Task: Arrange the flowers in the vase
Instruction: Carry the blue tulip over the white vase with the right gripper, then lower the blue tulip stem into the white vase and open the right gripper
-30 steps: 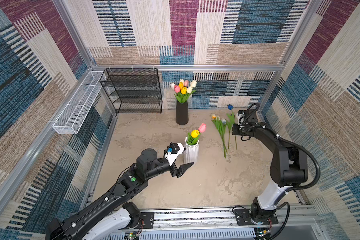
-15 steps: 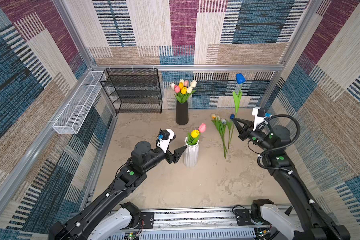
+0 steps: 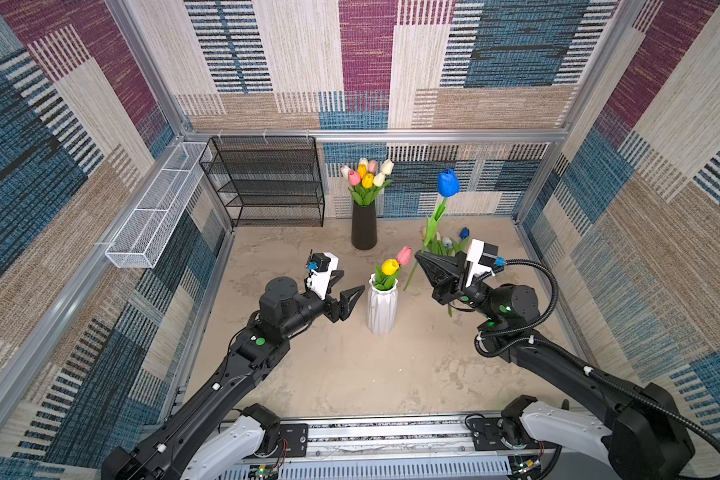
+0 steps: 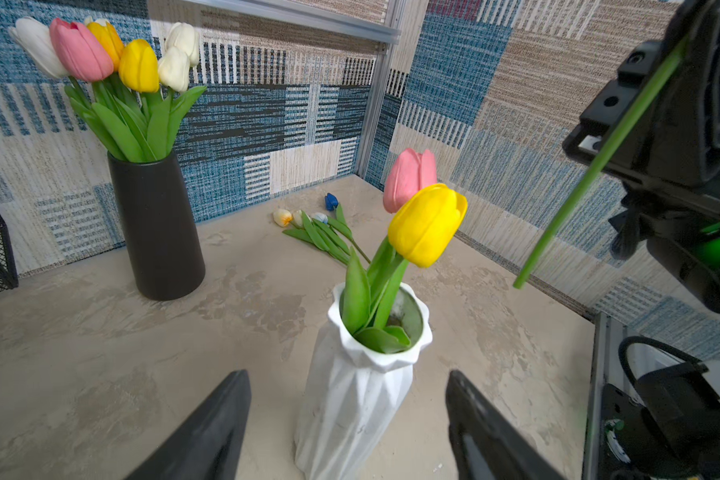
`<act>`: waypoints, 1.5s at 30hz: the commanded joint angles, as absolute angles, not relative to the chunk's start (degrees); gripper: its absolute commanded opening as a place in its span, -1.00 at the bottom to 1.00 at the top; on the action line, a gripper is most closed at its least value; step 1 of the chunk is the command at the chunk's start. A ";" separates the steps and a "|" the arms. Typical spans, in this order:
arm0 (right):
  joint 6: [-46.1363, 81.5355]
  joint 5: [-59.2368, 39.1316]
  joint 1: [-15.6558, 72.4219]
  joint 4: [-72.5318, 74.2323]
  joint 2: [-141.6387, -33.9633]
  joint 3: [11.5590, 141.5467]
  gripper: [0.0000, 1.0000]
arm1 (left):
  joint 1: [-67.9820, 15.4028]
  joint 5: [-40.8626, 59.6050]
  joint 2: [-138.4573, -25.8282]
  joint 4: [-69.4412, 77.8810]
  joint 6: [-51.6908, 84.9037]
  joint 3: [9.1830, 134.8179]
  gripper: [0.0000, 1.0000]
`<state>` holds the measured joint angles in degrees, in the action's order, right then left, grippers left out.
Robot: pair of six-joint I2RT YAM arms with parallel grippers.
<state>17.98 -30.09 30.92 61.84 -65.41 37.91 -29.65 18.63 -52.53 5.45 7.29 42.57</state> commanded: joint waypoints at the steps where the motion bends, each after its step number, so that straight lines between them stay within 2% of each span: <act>1: 15.82 -26.49 31.46 68.68 -68.51 38.79 -1.00 | -29.62 20.04 -52.21 5.55 7.84 42.56 0.53; 21: 12.24 -23.29 33.02 73.91 -78.78 37.25 -1.00 | -29.62 20.29 -52.31 5.97 7.03 41.23 0.53; 39: 9.43 -28.18 34.71 74.71 -83.50 33.44 -1.00 | -29.62 19.86 -52.62 6.80 6.81 40.82 0.51; 42: 8.67 -27.42 34.72 74.09 -82.86 32.43 -0.90 | -29.62 19.69 -52.90 7.27 6.83 40.96 0.51; 44: 7.77 -27.27 34.72 72.97 -82.11 32.26 -0.64 | -29.62 19.72 -53.29 7.71 6.90 41.02 0.51; 45: 7.42 -27.04 34.72 72.28 -81.71 32.32 -0.58 | -29.62 19.86 -53.40 7.90 6.94 41.04 0.51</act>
